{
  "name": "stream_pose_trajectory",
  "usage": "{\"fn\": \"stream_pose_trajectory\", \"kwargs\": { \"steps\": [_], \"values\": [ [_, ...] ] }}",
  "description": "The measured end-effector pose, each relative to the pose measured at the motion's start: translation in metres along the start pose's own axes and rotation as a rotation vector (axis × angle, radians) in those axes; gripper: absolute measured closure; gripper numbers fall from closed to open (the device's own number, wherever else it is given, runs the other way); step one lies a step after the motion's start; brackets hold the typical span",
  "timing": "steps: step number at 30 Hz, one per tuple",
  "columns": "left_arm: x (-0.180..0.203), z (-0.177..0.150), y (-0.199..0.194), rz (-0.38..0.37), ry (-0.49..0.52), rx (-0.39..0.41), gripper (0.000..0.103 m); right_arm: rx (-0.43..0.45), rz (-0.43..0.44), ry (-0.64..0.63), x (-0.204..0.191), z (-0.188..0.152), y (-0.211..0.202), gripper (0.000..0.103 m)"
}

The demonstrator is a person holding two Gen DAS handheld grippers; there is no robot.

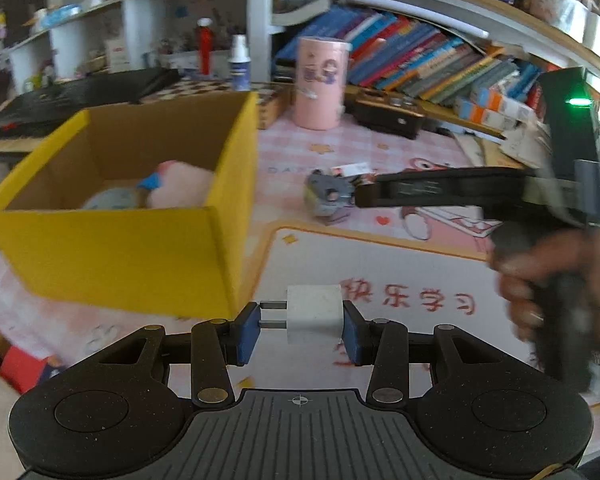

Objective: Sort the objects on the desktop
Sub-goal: 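Grasp the white plug cube with the left gripper while the right gripper grasps the gray toy car, then lift and carry the plug cube and toy car with both grippers toward the yellow box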

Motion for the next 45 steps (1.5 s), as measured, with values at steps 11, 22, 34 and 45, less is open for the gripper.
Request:
{"fn": "stream_pose_trajectory", "kwargs": {
  "steps": [11, 22, 34, 45],
  "values": [
    [-0.045, -0.019, -0.026, 0.139, -0.082, -0.020, 0.062, 0.005, -0.033, 0.087, 0.010, 0.006, 0.069, 0.030],
    [-0.073, -0.023, -0.028, 0.177, -0.181, -0.030, 0.062, 0.042, -0.041, -0.029, -0.002, 0.001, 0.042, 0.042],
    [-0.071, -0.014, -0.022, 0.091, -0.155, -0.004, 0.062, 0.070, -0.106, -0.051, -0.023, -0.023, -0.044, 0.042],
    [-0.059, 0.002, -0.026, -0.086, -0.064, 0.087, 0.062, 0.071, -0.208, 0.087, -0.041, -0.044, -0.106, 0.042]
  ]
}}
Point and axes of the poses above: each gripper's, at about its wrist camera, not at the fingertips, and y roughly the way its jaws point, x to its right, z to its top, the point moved 5 cm from there along y, roughly the way its jaws point, and after that the axes turned 14 degrees about z, right-handed, at the moved point
